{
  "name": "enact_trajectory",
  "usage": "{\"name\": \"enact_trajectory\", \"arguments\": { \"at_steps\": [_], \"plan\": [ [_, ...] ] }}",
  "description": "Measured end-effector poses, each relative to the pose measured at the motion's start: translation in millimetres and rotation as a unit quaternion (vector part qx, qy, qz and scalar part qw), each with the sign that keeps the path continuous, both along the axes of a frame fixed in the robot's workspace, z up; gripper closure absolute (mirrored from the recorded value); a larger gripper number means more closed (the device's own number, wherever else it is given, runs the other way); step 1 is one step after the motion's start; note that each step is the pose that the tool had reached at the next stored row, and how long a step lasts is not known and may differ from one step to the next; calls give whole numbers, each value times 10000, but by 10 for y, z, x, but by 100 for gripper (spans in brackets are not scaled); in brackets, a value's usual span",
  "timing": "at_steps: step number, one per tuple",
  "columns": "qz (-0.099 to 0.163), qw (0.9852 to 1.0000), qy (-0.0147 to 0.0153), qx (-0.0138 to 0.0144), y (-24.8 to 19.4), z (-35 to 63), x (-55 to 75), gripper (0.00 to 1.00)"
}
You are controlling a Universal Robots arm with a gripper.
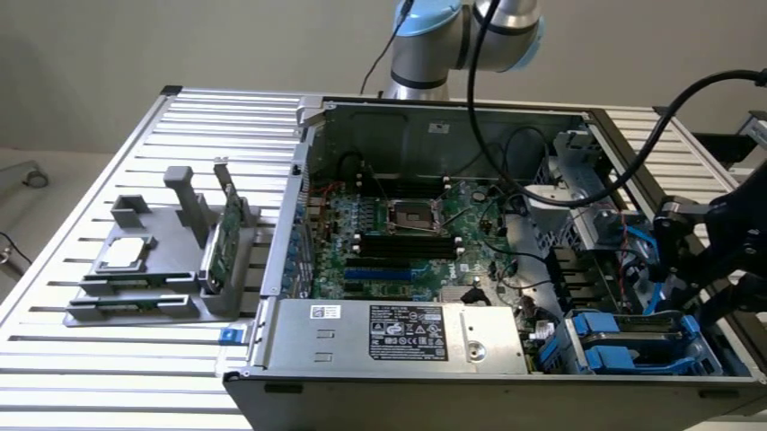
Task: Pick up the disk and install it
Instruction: 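Insert the disk into the insertion slot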
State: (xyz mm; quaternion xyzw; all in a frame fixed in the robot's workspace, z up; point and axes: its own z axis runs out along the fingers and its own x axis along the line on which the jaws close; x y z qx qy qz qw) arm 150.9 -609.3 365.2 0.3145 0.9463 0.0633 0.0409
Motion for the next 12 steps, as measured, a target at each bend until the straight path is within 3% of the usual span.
{"name": "enact_trajectory", "arguments": {
  "at_steps": [3,12],
  "plan": [
    [-148,9999,0,75,0,-18,3,69],
    [-531,9983,0,246,-1,-111,24,69]
  ]
}}
